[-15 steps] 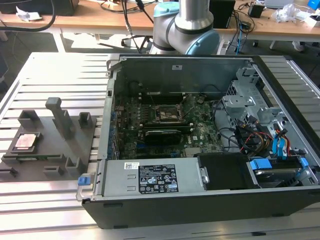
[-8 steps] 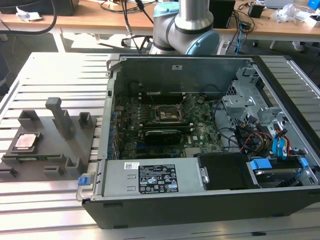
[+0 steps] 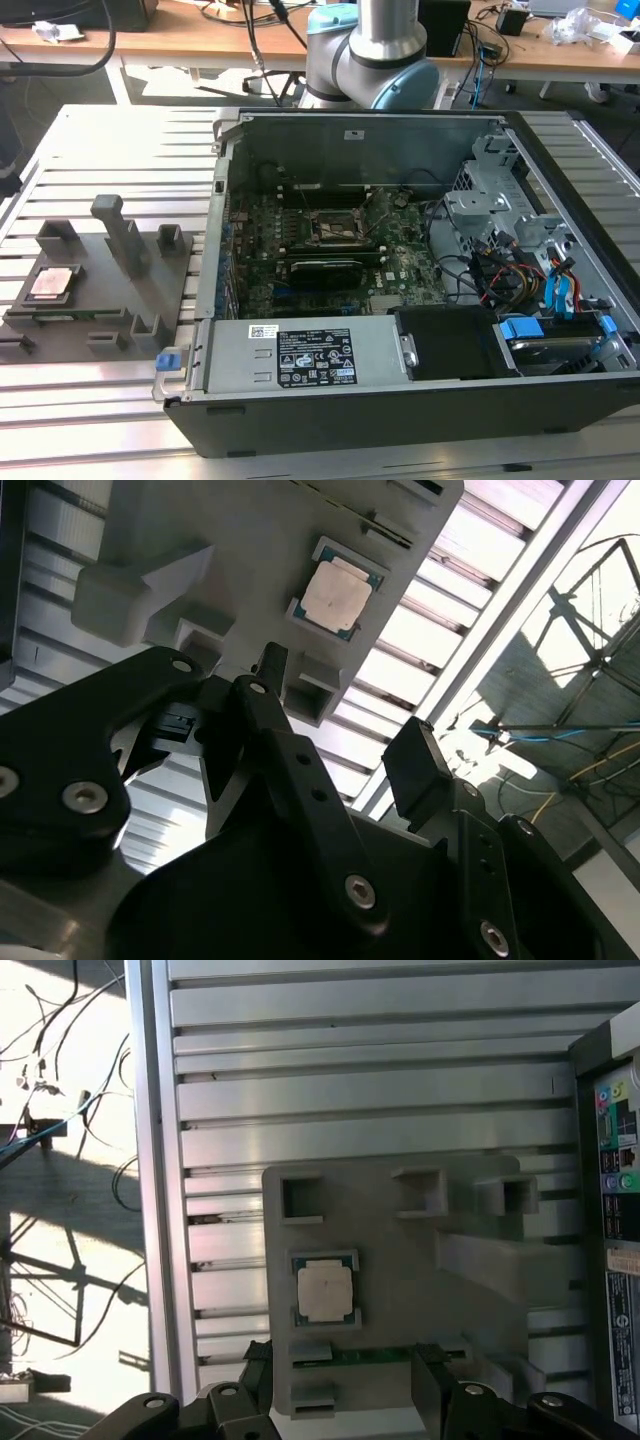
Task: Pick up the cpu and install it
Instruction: 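Pick up the cpu and move it towards the insertion slot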
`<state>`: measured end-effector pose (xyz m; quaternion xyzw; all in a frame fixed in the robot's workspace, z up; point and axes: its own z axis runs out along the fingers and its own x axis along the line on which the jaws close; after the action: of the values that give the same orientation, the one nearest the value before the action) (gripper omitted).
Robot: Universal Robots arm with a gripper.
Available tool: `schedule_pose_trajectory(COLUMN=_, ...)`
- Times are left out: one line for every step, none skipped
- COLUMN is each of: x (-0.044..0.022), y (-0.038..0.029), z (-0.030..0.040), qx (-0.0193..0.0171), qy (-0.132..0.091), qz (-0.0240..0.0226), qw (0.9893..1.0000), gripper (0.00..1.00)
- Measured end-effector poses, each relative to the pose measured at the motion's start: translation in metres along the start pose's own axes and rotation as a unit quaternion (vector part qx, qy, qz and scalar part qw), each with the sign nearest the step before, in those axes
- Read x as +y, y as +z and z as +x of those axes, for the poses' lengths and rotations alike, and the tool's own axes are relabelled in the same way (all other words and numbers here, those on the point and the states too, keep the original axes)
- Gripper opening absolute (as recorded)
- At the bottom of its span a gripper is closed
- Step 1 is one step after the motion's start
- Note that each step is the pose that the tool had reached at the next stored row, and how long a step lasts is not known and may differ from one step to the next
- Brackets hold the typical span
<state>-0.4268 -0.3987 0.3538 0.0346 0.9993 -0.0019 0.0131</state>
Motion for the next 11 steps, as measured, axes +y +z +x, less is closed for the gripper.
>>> schedule_pose_trajectory(x=0.0000, y=0.0005, z=0.0000, qx=0.0000, qy=0.000, qz=0.0000, qw=1.0000, gripper=0.66)
schedule_pose_trajectory(x=0.0000, y=0.0014, z=0.0000, qx=0.0000, qy=0.000, qz=0.0000, qw=1.0000, gripper=0.66)
schedule_pose_trajectory(x=0.0000, y=0.0021, z=0.0001, qx=0.0000, qy=0.000, qz=0.0000, qw=1.0000, gripper=0.66)
schedule_pose_trajectory(x=0.0000, y=0.0026, z=0.0001, qx=0.0000, qy=0.000, qz=0.0000, qw=1.0000, gripper=0.66)
schedule_pose_trajectory(x=0.0000, y=0.0036, z=0.0001, qx=0.0000, qy=0.000, qz=0.0000, qw=1.0000, gripper=0.66)
schedule_pose_trajectory(x=0.0000, y=0.0042, z=0.0001, qx=0.0000, qy=0.000, qz=0.0000, qw=1.0000, gripper=0.66)
schedule_pose_trajectory(x=0.0000, y=0.0047, z=0.0001, qx=0.0000, qy=0.000, qz=0.0000, qw=1.0000, gripper=0.66)
schedule_pose_trajectory(x=0.0000, y=0.0055, z=0.0001, qx=0.0000, qy=0.000, qz=0.0000, qw=1.0000, gripper=0.66)
schedule_pose_trajectory(x=0.0000, y=0.0059, z=0.0002, qx=0.0000, qy=0.000, qz=0.0000, qw=1.0000, gripper=0.66)
schedule_pose_trajectory(x=0.0000, y=0.0063, z=0.0002, qx=0.0000, qy=0.000, qz=0.0000, qw=1.0000, gripper=0.66)
schedule_pose_trajectory(x=0.0000, y=0.0070, z=0.0002, qx=0.0000, qy=0.000, qz=0.0000, qw=1.0000, gripper=0.66)
